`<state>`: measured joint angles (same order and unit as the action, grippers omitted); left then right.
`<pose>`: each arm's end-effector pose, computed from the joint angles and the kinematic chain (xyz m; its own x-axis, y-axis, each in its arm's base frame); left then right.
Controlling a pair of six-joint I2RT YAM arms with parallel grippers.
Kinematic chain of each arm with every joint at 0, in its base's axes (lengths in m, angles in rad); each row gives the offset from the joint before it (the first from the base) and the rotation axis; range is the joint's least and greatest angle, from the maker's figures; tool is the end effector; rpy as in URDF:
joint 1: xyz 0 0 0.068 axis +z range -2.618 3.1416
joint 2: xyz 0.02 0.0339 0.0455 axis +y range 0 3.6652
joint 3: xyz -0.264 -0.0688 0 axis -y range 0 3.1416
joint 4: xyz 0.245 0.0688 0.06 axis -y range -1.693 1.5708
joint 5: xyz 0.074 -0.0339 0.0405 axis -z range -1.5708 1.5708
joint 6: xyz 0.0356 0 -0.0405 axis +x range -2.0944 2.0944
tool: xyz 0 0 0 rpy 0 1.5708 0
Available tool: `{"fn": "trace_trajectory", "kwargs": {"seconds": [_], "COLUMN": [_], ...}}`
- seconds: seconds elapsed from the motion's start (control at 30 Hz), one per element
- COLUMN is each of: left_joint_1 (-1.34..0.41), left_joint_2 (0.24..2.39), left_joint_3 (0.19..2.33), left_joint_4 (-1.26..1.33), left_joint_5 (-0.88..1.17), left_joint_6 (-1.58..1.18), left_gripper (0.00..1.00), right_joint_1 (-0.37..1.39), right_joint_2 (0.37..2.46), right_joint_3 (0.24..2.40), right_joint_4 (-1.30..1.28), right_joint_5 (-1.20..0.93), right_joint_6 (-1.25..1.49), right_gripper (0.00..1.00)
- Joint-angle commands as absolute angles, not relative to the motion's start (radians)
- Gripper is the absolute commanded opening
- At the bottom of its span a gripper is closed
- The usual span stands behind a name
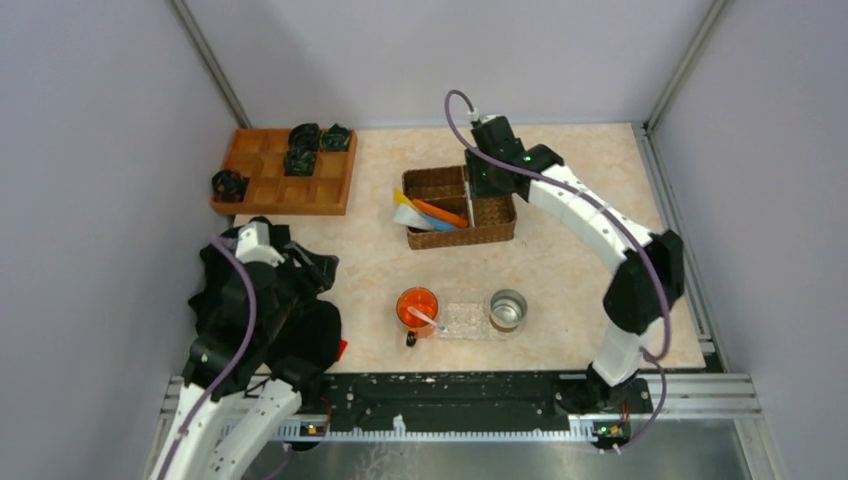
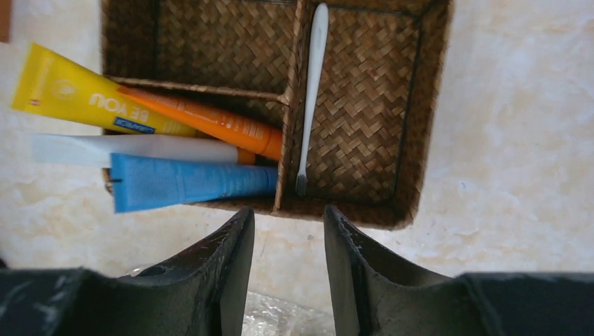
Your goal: Prepare toiletry sets of a toothbrush and toothpaste on the tray
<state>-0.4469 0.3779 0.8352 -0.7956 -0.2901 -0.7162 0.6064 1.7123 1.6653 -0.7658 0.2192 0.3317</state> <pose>0.0675 -0.0210 0.3370 -0.3379 -0.5357 -0.7739 -0.0677 0.8339 -0.5477 0.3163 0.2099 0.3443 -0.7054 -0.1024 -0.7014 -0.2155 0.9737 0.0746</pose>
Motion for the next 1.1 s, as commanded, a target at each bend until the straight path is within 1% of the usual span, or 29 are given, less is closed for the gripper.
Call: {"fn": "trace_trajectory", "kwargs": {"seconds": [0.0,0.03,0.07,0.13,0.3,0.47,0.7,0.87,1.07], "left_joint_1": [-0.443,-0.443,-0.443,-0.443,-0.443,-0.443,-0.443,-0.443,-0.444], "left_joint_2": [0.475,0.492,0.507,0.532,0.574,0.635,0.736,0.808,0.836], "left_joint_3": [0.839,0.844,0.852,0.870,0.931,0.978,1.043,1.093,1.092], "left_joint_4": [-0.721,-0.721,-0.723,-0.740,-0.780,-0.799,-0.790,-0.791,-0.773], "left_joint_5": [-0.151,-0.143,-0.139,-0.141,-0.165,-0.180,-0.176,-0.170,-0.147], "left_joint_6": [-0.646,-0.644,-0.643,-0.637,-0.625,-0.625,-0.634,-0.633,-0.658], "left_gripper": [0.55,0.51,0.50,0.52,0.63,0.64,0.64,0.63,0.62], "right_joint_1": [0.551,0.532,0.520,0.497,0.446,0.402,0.387,0.388,0.387], "right_joint_2": [1.855,1.878,1.907,1.955,2.034,2.133,2.258,2.304,2.316], "right_joint_3": [1.736,1.751,1.766,1.793,1.805,1.872,1.986,1.978,1.899], "right_joint_4": [-0.688,-0.679,-0.675,-0.669,-0.614,-0.595,-0.592,-0.586,-0.549], "right_joint_5": [0.143,0.122,0.113,0.107,0.093,0.005,-0.116,-0.166,-0.211], "right_joint_6": [0.292,0.298,0.303,0.305,0.316,0.323,0.310,0.300,0.285], "right_gripper": [0.41,0.41,0.41,0.40,0.40,0.39,0.37,0.37,0.37]}}
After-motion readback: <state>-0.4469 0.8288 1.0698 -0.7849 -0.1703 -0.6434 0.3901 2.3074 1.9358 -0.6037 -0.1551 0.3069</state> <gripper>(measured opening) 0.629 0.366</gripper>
